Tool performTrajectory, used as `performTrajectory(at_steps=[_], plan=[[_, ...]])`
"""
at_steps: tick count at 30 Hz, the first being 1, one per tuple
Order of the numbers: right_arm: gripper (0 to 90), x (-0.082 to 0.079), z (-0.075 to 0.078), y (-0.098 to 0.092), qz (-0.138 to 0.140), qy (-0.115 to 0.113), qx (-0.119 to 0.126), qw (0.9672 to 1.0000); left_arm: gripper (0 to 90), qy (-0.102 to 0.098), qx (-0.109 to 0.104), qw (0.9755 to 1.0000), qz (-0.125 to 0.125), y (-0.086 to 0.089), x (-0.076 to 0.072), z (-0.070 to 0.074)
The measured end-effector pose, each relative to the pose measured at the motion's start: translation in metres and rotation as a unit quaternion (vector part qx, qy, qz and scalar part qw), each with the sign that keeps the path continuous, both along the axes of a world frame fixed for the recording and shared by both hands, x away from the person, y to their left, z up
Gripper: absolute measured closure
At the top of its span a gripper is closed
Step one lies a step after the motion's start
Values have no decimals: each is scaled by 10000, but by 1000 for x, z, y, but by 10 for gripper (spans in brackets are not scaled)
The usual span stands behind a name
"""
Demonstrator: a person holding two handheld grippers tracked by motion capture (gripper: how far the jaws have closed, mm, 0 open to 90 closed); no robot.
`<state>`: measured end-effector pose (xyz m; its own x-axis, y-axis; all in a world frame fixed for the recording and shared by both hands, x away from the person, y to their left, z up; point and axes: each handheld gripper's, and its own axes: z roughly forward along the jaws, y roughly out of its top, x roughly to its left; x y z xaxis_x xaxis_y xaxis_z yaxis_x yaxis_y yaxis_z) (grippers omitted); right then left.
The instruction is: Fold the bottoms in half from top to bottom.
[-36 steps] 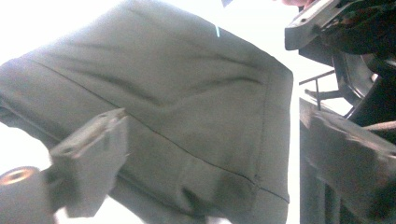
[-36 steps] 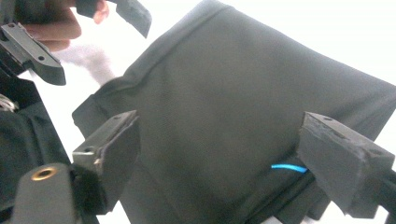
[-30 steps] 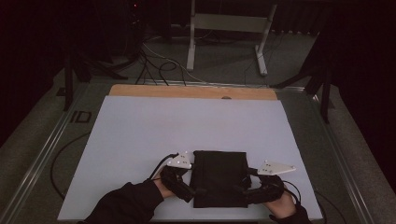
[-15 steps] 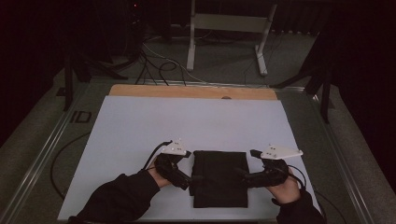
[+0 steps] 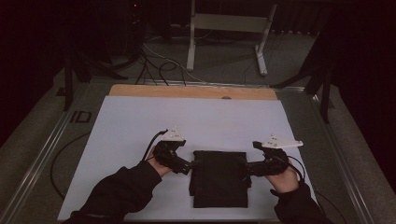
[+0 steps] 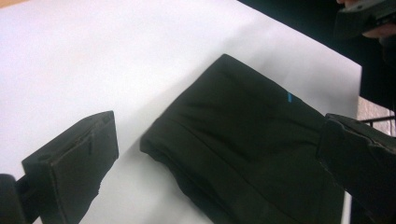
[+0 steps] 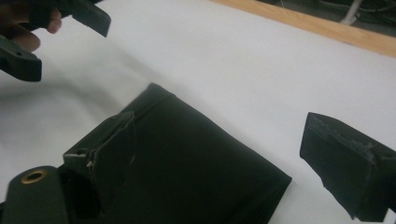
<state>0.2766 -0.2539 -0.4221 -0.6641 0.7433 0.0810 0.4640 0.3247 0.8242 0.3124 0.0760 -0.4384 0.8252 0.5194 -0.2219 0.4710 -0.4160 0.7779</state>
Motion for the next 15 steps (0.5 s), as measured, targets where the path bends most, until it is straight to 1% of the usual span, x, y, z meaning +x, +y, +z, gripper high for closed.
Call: performTrajectory(at_steps=[1, 3, 4, 5, 9, 10, 11, 13, 14, 15], plan=[[109, 1, -3, 0, -75, 14, -22, 10000, 0, -22, 2, 10000, 59, -1, 1, -2], [109, 3, -9, 1, -180, 35, -100, 9998, 0, 22, 9, 9999, 101, -2, 4, -6], [109, 5, -13, 0, -209, 43, -100, 9997, 0, 41, -9, 9999, 155, -2, 5, -9], [108, 5, -17, 0, -196, 50, -32, 9998, 0, 63, -17, 9998, 167, -2, 6, -12], [107, 8, -29, -1, -318, 95, 139, 9994, 0, 172, -24, 9995, 274, -4, 11, -24], [105, 8, -32, -1, -332, 99, 86, 9994, 0, 166, -15, 9994, 294, -4, 12, -27], [103, 8, -34, 0, -330, 120, 85, 9993, 0, 198, -42, 9994, 298, -5, 12, -29], [102, 9, -38, -1, -309, 201, 106, 9993, 0, 237, -27, 9992, 316, -6, 13, -34], [102, 9, -40, -2, -330, 210, 92, 9992, 0, 268, -61, 9991, 315, -7, 13, -36], [101, 9, -42, -3, -335, 213, 135, 9991, 0, 287, -75, 9990, 330, -8, 13, -38]])
